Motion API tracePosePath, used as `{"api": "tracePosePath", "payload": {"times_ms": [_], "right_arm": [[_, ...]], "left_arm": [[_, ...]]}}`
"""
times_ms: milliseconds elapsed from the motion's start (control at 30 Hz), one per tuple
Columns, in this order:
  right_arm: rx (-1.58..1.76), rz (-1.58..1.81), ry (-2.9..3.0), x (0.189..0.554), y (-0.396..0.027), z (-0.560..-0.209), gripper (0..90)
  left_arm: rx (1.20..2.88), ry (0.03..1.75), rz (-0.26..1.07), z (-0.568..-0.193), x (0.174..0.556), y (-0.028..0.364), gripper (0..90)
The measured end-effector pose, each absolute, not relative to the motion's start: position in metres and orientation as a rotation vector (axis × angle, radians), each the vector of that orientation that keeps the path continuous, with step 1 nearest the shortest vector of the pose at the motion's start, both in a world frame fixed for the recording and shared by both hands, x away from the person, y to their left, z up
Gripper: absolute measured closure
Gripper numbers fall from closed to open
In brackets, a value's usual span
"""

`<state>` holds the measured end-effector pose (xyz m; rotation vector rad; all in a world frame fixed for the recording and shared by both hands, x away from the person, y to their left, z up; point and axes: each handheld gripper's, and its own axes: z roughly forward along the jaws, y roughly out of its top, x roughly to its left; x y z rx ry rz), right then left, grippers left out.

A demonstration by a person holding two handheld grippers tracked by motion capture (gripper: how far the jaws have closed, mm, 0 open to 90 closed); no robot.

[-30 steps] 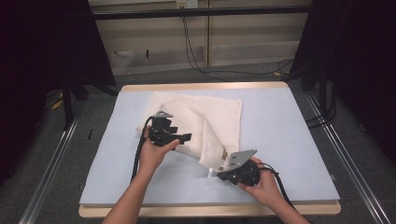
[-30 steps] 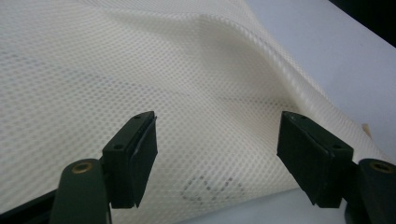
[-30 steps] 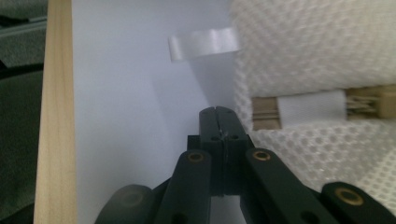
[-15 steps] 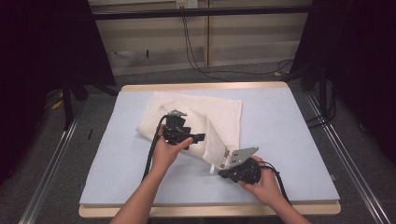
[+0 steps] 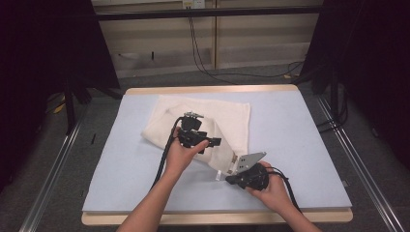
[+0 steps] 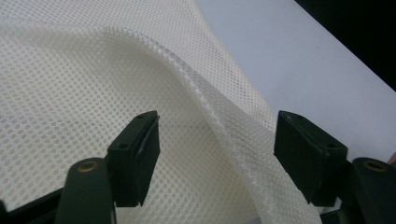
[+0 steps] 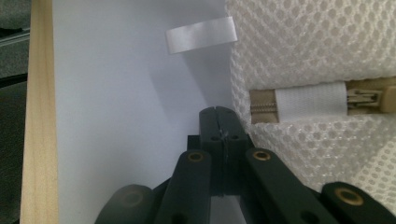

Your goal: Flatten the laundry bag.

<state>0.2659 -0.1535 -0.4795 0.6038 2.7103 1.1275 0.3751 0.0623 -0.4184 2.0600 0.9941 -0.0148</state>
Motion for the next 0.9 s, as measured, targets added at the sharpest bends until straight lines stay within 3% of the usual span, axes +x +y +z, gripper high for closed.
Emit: {"api": "tracePosePath", "payload": {"times_ms": [267,333,400,467,767,900], "right_arm": [[0.608,1.123,2.708,0.265,-0.153,-0.479,90.0],[0.611,1.127,2.709,0.265,-0.153,-0.479,90.0],[0.602,1.123,2.708,0.265,-0.154,-0.479,90.0],[0.615,1.122,2.706,0.264,-0.156,-0.478,90.0],[0.759,1.173,2.624,0.26,-0.186,-0.46,81.4],[0.879,1.162,2.51,0.265,-0.206,-0.453,72.7]], "left_arm": [[2.098,1.021,-0.009,-0.426,0.378,0.057,38.0],[2.114,1.017,-0.033,-0.427,0.378,0.056,51.3],[2.142,0.979,-0.061,-0.426,0.376,0.054,72.9],[2.154,0.977,-0.033,-0.423,0.373,0.053,86.0],[2.168,0.959,-0.018,-0.429,0.352,0.076,86.6],[2.153,0.964,-0.013,-0.436,0.339,0.083,86.7]]}}
